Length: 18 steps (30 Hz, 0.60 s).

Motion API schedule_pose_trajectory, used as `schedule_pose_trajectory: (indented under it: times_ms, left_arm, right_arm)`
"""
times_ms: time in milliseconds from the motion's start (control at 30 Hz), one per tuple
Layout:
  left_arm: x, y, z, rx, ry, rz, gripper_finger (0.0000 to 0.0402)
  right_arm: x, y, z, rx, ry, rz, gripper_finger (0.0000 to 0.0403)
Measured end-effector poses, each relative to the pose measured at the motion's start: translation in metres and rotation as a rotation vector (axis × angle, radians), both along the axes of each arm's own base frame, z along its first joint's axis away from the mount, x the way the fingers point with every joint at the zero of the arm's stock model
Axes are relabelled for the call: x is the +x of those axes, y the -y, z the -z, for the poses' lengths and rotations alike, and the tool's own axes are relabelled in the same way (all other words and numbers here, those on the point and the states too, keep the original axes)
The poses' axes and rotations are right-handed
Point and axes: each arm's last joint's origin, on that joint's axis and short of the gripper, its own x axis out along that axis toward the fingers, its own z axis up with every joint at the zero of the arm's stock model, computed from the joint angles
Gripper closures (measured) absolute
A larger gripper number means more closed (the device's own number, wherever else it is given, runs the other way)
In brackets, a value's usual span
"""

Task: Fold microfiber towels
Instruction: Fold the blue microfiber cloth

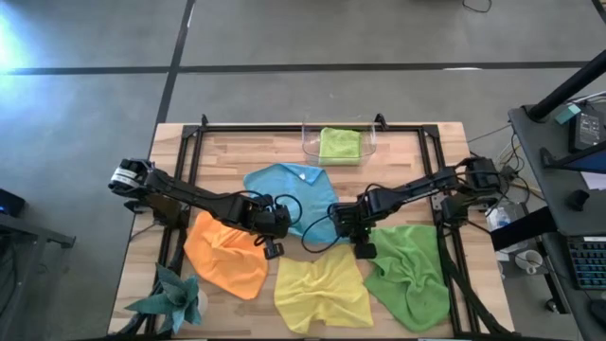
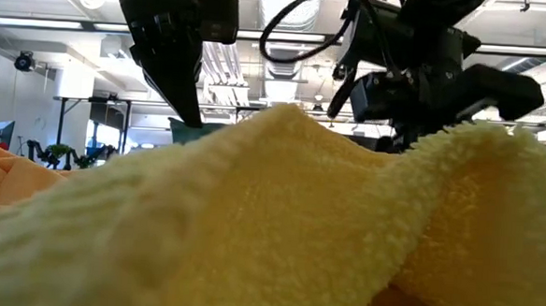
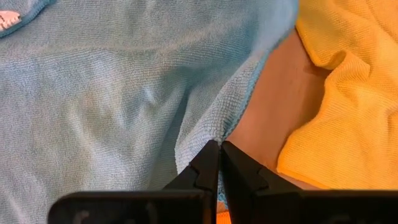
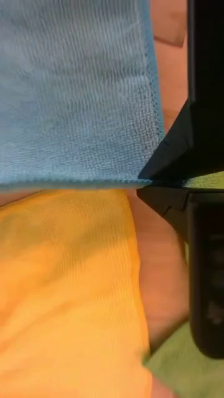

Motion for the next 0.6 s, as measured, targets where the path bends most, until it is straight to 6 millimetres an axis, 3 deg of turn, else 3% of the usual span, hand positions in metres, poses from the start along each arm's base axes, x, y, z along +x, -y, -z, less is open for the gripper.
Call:
schedule_pose_trajectory:
  times_ms: [133,333,600]
  left_arm:
    - [0.002,0.000,-0.004,-0.001,0.014,0.005,0.0401]
    - [0.005,0.001,-0.022,0.027,0.036,0.062,0.0401]
    - [0.006,-0.002,-0.071,0.191,0.028,0.104,0.0402]
  right_arm:
    - [-0.005,0.001,-0.021,0.013,0.056,0.022,0.0393]
    - [-0.013,0.004,-0.077,-0.033,0.148,0.049,0.0394]
    - [-0.023,0.010,-0.145,-0.128,0.278,0.117,0.0394]
